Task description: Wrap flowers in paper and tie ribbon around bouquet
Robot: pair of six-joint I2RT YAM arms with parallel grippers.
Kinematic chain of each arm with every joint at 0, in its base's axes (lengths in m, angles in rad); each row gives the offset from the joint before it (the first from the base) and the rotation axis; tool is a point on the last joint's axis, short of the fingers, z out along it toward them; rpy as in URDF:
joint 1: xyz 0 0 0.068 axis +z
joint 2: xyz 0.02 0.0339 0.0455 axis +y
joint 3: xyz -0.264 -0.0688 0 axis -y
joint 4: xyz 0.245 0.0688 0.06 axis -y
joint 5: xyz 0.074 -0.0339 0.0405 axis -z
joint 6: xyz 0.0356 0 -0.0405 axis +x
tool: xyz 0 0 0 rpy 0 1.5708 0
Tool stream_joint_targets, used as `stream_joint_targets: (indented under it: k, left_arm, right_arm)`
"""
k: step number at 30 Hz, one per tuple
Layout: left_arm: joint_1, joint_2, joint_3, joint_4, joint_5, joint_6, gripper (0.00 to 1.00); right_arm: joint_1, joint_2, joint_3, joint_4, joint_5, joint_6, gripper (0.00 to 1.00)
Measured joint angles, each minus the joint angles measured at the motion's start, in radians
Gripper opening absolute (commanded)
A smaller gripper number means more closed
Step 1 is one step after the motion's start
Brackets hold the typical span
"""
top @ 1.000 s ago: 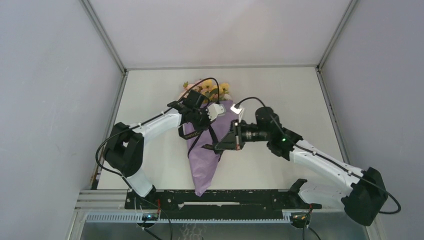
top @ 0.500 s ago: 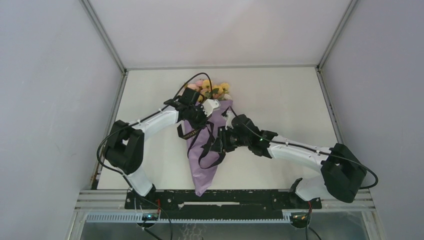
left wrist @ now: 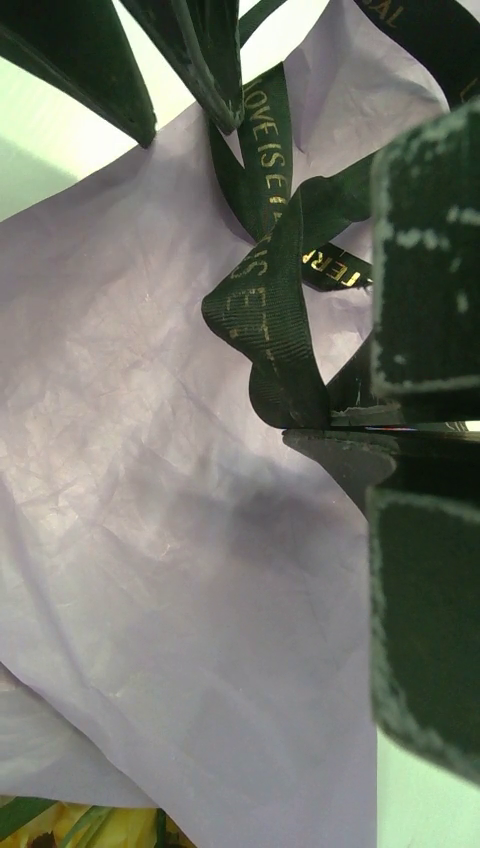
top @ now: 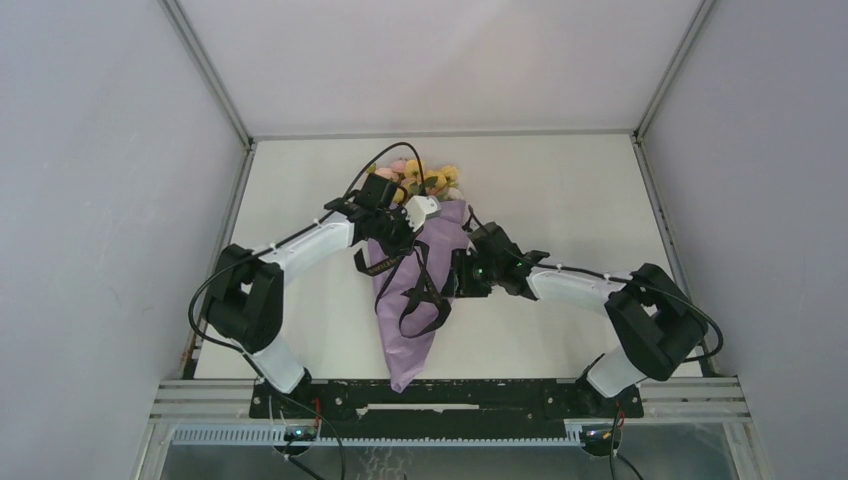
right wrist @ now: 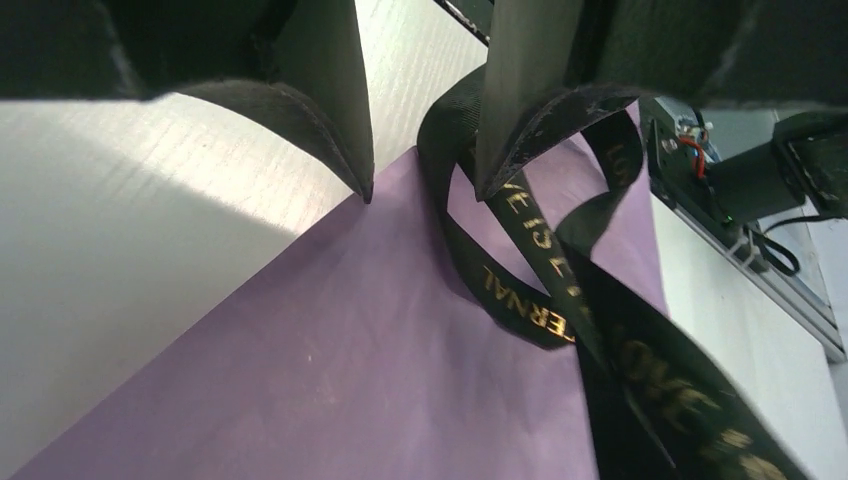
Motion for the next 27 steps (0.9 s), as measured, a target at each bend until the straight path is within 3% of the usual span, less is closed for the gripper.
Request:
stream_joint_targets:
  k: [2, 9, 14, 20, 24, 27]
  left_arm:
    - [0.000, -0.002, 0.000, 0.000, 0.001, 0.000, 0.00]
    - [0.000, -0.007, 0.000, 0.000, 0.002, 0.000, 0.00]
    - [0.000, -0.007, 0.000, 0.000, 0.002, 0.000, 0.00]
    - [0.000, -0.007, 0.000, 0.000, 0.002, 0.001, 0.00]
    - [0.000, -0.007, 0.000, 0.000, 0.003, 0.001, 0.00]
    - [0.000, -0.007, 0.000, -0.001, 0.009, 0.000, 0.00]
  right_arm:
    - [0.007, 0.033, -0.005, -0.003, -0.022, 0.007, 0.42]
    - [0.011, 0.047, -0.006, -0.026, -0.076, 0.020, 0.01]
    - [0.003, 0.010, -0.008, -0.076, -0.084, 0.022, 0.00]
    - [0.007, -0.158, -0.012, -0.187, 0.008, 0.019, 0.00]
    - [0.092, -0.301, -0.013, -0.195, 0.076, -0.012, 0.00]
    - [0.196, -0.323, -0.013, -0.098, 0.045, -0.047, 0.00]
